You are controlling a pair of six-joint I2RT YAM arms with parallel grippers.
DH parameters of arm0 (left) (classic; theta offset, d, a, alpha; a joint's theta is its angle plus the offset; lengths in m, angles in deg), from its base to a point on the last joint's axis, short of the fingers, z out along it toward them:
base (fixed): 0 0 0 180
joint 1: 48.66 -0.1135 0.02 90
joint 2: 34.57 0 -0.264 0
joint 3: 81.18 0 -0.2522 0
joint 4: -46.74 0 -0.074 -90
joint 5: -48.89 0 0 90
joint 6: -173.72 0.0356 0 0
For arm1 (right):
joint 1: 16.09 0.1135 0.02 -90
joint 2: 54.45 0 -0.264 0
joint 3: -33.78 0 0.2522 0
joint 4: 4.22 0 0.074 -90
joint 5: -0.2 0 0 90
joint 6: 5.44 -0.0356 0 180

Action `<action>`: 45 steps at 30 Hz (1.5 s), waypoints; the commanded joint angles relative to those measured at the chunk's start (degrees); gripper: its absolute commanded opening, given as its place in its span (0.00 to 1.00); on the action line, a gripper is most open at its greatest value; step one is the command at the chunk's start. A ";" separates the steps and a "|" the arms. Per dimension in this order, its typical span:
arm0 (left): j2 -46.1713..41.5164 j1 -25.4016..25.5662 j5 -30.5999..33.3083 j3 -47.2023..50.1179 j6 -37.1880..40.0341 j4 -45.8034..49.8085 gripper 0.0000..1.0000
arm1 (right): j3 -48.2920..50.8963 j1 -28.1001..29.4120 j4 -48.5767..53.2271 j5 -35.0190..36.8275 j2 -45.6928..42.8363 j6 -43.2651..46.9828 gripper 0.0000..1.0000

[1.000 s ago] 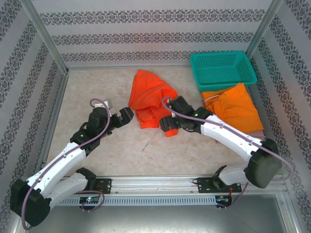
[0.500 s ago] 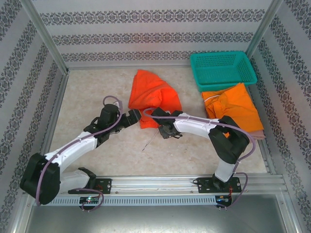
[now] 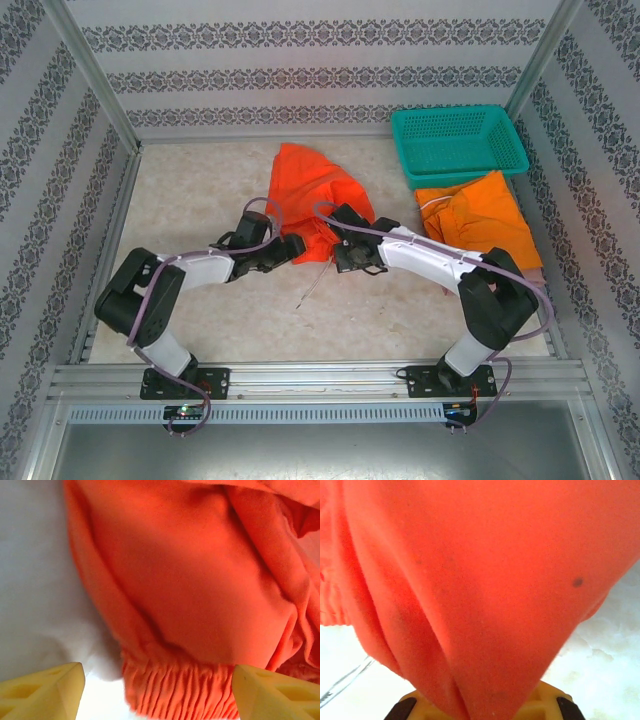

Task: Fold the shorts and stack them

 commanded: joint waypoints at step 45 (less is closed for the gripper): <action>-14.60 25.77 20.48 -6.90 3.65 0.69 0.63 | -75.69 -29.10 7.26 -28.34 35.55 4.68 0.71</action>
